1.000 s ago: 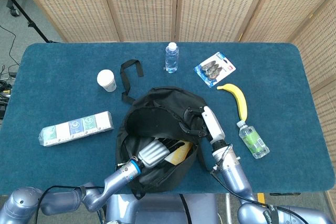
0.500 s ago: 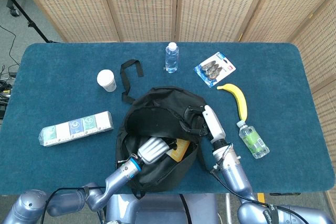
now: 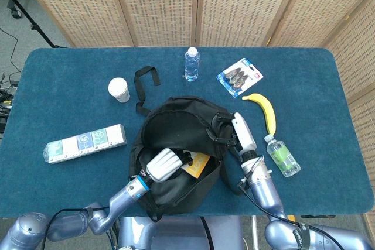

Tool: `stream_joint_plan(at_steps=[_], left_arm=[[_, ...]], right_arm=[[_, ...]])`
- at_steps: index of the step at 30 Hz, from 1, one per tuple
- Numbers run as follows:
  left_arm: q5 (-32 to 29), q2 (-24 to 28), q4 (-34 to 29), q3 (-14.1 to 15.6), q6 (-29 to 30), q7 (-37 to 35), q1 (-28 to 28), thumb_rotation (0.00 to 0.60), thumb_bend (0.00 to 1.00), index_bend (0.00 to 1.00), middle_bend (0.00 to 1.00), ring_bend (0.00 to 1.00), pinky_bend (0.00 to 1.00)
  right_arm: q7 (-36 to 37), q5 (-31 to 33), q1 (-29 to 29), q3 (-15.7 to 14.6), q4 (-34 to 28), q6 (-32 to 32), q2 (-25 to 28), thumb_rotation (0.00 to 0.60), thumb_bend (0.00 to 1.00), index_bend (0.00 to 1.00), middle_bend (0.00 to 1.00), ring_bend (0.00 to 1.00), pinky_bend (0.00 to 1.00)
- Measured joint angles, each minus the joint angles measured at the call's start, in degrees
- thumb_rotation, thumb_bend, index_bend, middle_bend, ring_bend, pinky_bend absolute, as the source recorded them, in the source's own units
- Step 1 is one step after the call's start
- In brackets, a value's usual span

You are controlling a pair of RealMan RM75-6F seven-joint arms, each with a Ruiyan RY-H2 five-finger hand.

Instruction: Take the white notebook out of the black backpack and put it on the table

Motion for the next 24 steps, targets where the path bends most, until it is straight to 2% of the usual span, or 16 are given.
stream_joint_plan(at_steps=[6, 15, 24], left_arm=[[1.2, 5.9, -7.3, 0.8, 3.4, -2.9, 1.0, 0.600, 0.61, 0.79, 0.54, 0.52, 0.59], [3.3, 19.9, -22.2, 2.3, 7.3, -7.6, 2.2, 0.600, 0.61, 0.79, 0.54, 0.52, 0.59], [2.8, 33.7, -32.5, 1.4, 11.1, -15.1, 3.6, 0.600, 0.61, 0.79, 0.54, 0.52, 0.59]], right_arm=[[-0.3, 0.9, 0.3, 0.4, 2.3, 0.3, -0.2, 0.600, 0.83, 0.69, 0.67, 0.54, 0.62], [-0.4, 2.6, 0.6, 0.6, 7.0, 0.1, -1.1, 0.600, 0.83, 0.69, 0.67, 0.54, 0.62], [-0.1, 2.9, 0.3, -0.4, 11.0, -0.2, -2.3, 0.600, 0.83, 0.69, 0.67, 0.54, 0.62]])
